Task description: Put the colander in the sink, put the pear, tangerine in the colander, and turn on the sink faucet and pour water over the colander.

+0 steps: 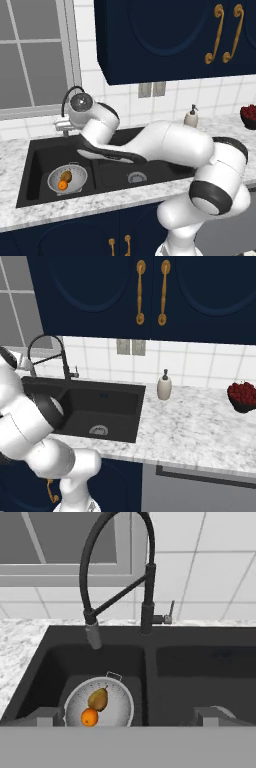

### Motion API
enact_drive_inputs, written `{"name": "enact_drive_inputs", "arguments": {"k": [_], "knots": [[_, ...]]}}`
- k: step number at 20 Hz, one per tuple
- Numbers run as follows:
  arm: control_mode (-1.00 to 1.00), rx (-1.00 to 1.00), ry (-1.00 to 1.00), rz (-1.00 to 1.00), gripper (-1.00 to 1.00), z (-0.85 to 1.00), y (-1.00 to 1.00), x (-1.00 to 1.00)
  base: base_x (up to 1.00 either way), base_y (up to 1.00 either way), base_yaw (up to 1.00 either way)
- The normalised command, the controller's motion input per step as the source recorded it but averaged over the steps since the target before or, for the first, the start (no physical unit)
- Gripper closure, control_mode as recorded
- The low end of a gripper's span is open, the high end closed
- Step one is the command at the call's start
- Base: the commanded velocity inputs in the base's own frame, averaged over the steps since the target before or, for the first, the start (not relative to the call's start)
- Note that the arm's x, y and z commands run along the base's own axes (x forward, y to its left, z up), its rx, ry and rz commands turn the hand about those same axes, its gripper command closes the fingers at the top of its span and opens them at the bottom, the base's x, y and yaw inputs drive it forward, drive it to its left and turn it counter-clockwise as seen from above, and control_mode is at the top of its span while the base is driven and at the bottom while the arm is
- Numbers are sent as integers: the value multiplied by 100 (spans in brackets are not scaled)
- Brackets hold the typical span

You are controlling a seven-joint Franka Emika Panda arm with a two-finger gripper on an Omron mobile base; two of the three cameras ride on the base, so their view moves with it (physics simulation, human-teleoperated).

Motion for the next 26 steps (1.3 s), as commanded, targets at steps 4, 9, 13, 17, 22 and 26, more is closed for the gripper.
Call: {"name": "enact_drive_inputs", "arguments": {"k": [4,9,13,17,22,26], "knots": [[-100,9,0,8,-100,0,-100,8,0,0,0],[-100,11,-2,13,-100,-23,-100,63,0,0,0],[-100,4,-16,16,-100,-64,-68,98,0,0,0],[-100,0,-20,3,-100,-66,-17,99,0,0,0],[-100,0,-16,-12,-100,-53,0,78,0,0,0],[-100,0,-8,-15,-100,-11,-6,55,0,0,0]]}}
